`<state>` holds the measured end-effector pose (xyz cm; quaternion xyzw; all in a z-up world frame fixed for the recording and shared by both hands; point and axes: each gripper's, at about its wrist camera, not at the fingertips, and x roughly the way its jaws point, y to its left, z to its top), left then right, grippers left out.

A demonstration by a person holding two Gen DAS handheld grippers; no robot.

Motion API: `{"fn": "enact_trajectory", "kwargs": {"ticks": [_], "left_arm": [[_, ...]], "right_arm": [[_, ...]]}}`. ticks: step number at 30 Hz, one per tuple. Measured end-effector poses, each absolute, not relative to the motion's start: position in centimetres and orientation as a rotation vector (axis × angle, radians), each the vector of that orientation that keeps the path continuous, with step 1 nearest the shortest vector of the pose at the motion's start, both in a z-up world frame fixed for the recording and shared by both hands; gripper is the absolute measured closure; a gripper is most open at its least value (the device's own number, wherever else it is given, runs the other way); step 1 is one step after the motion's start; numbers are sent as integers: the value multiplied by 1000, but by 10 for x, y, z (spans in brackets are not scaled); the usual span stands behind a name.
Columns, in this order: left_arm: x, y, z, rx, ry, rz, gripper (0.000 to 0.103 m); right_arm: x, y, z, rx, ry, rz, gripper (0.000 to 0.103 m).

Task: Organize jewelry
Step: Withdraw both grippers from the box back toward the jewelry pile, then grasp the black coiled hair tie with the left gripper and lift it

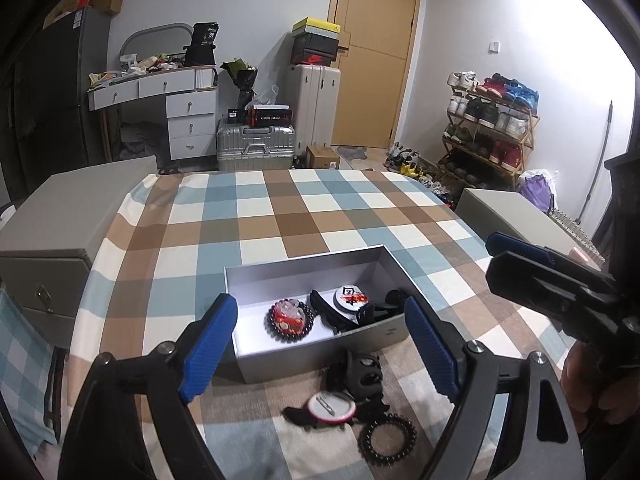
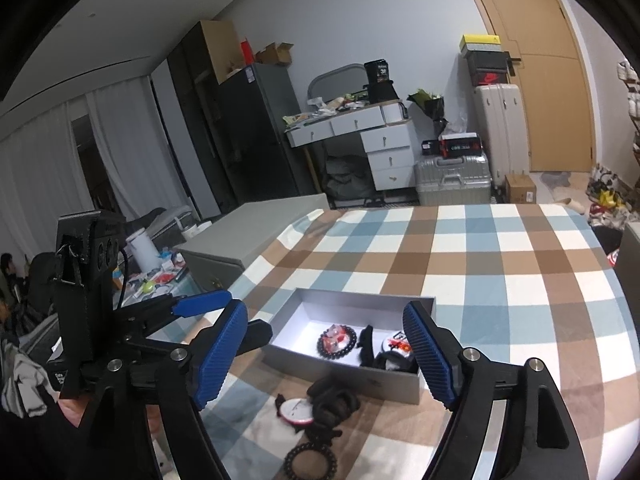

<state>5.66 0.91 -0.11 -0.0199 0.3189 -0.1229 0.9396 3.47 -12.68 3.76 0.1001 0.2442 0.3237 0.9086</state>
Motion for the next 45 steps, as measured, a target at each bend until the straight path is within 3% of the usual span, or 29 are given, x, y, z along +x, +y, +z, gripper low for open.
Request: {"fn": "enact_trajectory", "kwargs": {"ticks": [10,14,26,45], "left_arm": [[36,11,-8,-51,646,-223,18],[27,16,-21,-68,656,-230,11],[3,14,-75,-81,820,-268,11],[17,-37,-86,39,936,-420,11]], "right_arm": [[8,-130,31,198,499,657,9],[-1,-129,23,195,514,637,1],[-13,-133,-26,203,623,579,0],[-25,-171,-67,244,689,459,0]]}}
